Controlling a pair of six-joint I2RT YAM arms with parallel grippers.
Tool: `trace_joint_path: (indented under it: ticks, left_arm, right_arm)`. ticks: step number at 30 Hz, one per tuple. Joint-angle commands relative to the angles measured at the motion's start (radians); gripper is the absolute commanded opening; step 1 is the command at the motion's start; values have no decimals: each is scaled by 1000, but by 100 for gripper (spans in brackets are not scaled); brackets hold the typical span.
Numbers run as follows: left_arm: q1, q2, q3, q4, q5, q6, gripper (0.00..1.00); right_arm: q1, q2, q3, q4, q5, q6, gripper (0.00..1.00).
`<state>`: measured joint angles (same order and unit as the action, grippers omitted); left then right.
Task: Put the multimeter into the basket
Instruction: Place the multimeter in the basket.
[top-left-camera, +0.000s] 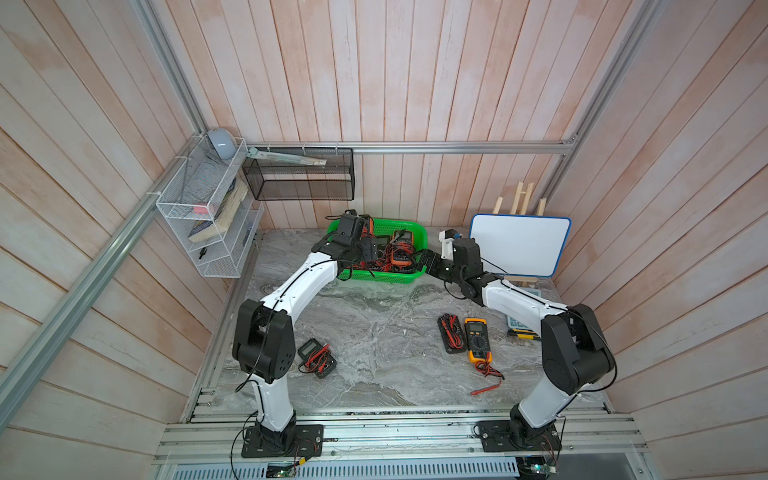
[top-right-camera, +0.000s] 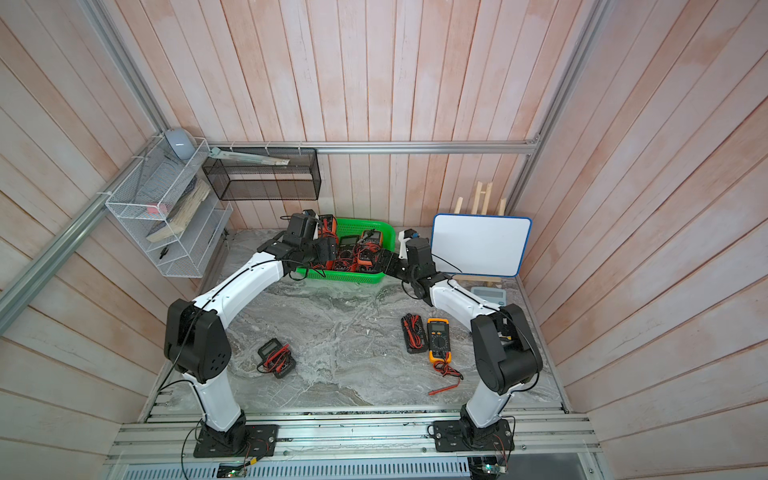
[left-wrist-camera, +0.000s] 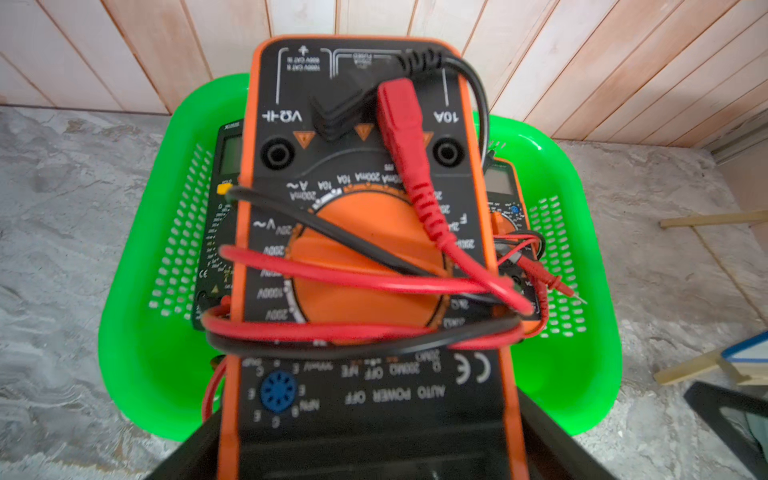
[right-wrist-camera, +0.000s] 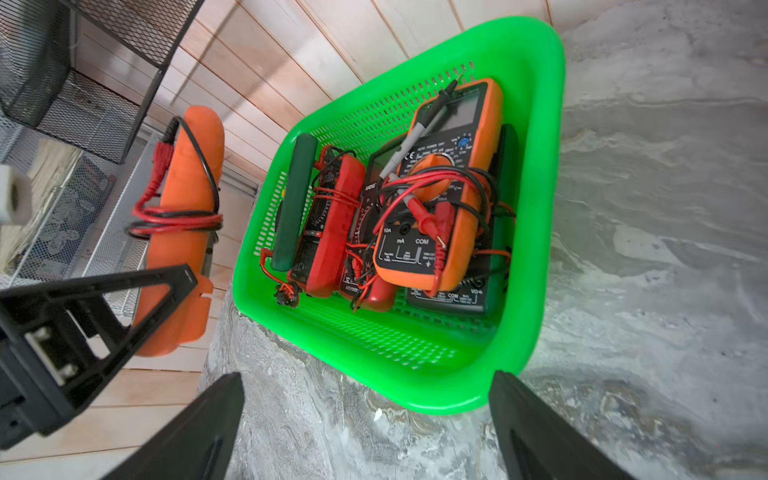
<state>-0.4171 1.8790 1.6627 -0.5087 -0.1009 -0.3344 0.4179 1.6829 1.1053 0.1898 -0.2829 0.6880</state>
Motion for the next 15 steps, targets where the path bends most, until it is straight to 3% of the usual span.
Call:
trace_joint_path:
  ticks: [1,15]
  left_arm:
    - [-5,43,89,69,24,39,0]
    - [-6,343,385,20,68,54,0]
  right_arm:
    - [-3,-62,-22,-8,41,8,98]
    - [-11,-144,-101,-37,87,-1,98]
